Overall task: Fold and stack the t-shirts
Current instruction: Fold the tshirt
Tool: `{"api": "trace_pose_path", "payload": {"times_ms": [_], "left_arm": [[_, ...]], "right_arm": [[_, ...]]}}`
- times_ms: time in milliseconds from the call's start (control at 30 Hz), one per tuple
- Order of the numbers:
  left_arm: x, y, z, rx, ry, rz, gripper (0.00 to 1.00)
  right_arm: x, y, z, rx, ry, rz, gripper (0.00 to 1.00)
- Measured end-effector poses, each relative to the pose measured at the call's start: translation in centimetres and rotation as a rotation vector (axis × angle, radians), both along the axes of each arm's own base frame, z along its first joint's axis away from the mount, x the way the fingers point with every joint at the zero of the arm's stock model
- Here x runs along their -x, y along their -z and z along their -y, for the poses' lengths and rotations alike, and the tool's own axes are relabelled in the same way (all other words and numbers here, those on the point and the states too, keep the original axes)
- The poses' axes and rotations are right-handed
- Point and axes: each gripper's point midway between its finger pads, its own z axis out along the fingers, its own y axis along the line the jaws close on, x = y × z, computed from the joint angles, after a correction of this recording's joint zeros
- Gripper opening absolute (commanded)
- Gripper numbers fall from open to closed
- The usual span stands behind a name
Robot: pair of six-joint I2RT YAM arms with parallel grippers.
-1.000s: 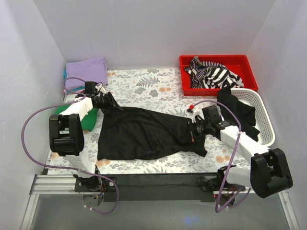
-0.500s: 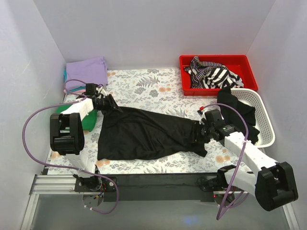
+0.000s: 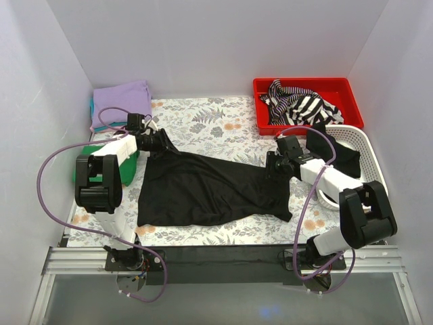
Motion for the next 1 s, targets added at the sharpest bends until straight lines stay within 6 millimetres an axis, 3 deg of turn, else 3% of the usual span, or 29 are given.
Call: {"api": "trace_pose_path", "payload": {"times_ms": [167, 467, 567, 633, 700, 1000], "left_arm": [[0.2, 1.5, 0.0, -0.002, 0.0, -0.042, 0.33], [0.2, 1.6, 0.0, -0.004, 0.002, -0.046, 0.32], [0.2, 1.8, -0.1, -0.009, 0.002, -0.047, 0.32], [0.2, 2.0, -0.2, -0.014, 0.002, -0.05, 0.31], [0.2, 2.3, -0.3, -0.022, -0.001, -0.054, 0.3], [0.9, 6.0, -1.8, -0.122, -0.028, -0.139, 0.2]], "right_arm": [[-0.1, 0.9, 0.2, 0.02, -0.001, -0.015, 0.46], [-0.3, 3.4, 0.8, 0.084, -0.025, -0.053, 0.4], [-0.7, 3.4, 0.8, 0.09, -0.028, -0.041, 0.28], [-0.9, 3.5, 0.9, 0.098, -0.029, -0.039, 0.12], [-1.2, 3.6, 0.9, 0.108, -0.032, -0.033, 0.01], [-1.3, 2.9, 1.5, 0.15, -0.034, -0.011, 0.01]]}}
